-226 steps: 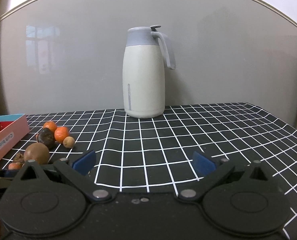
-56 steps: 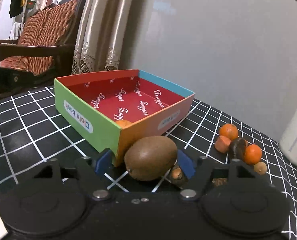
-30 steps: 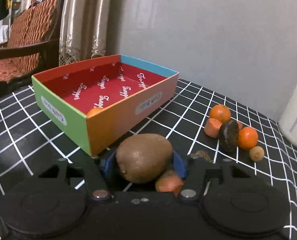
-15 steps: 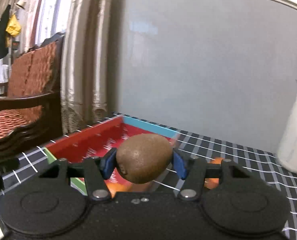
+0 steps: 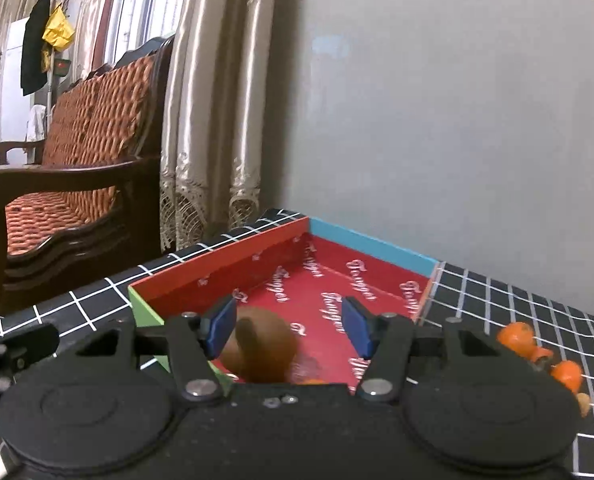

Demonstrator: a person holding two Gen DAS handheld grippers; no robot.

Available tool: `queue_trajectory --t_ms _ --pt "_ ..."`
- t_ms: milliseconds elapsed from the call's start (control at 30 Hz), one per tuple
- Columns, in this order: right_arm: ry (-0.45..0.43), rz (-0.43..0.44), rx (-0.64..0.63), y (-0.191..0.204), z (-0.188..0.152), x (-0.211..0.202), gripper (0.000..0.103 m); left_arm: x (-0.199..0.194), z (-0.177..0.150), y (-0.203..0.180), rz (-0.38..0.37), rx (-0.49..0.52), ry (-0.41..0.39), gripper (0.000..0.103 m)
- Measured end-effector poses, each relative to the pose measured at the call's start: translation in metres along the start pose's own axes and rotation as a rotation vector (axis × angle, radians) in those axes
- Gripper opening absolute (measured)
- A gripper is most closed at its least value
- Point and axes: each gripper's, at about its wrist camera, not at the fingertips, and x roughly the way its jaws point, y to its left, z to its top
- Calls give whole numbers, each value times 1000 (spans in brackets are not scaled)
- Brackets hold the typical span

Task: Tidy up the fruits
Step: 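Lower the kiwi into the red box and open the right gripper, then grasp the small orange-brown fruit with the left gripper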

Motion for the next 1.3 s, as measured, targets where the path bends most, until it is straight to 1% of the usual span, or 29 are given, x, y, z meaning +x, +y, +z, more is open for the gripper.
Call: queue_trajectory --t_ms 200,333,467,600,733,833,967,1033,1133,1233,1300 --pt "12 -39 -8 -22 -5 -25 58 -8 3 -20 -24 -13 -32 103" --pt "13 -67 -13 -38 -7 -42 58 -11 3 -36 -45 0 -31 103" --pt "9 -94 -3 -53 -7 -57 58 -18 5 -54 -75 9 -40 103" --pt "17 -129 0 -71 -13 -71 59 -23 5 -78 -117 39 -40 103" --pt "36 -172 14 -93 -22 -83 59 -31 4 -106 -191 69 -23 103" --pt "52 -208 24 -111 -30 -93 59 -39 0 -131 -240 124 -17 103" --pt "69 -241 36 -130 -41 -105 60 -42 -8 -160 -325 184 42 103" --pt "75 -251 43 -137 -46 -110 60 -47 -11 -172 -370 218 54 103" --pt "77 -265 57 -146 -53 -116 61 -52 -17 -190 -377 253 41 103" --pt "82 -274 65 -153 -59 -119 62 -51 -21 -204 -386 267 60 103" --pt "93 -279 73 -158 -63 -118 62 -46 -21 -210 -399 255 85 103"
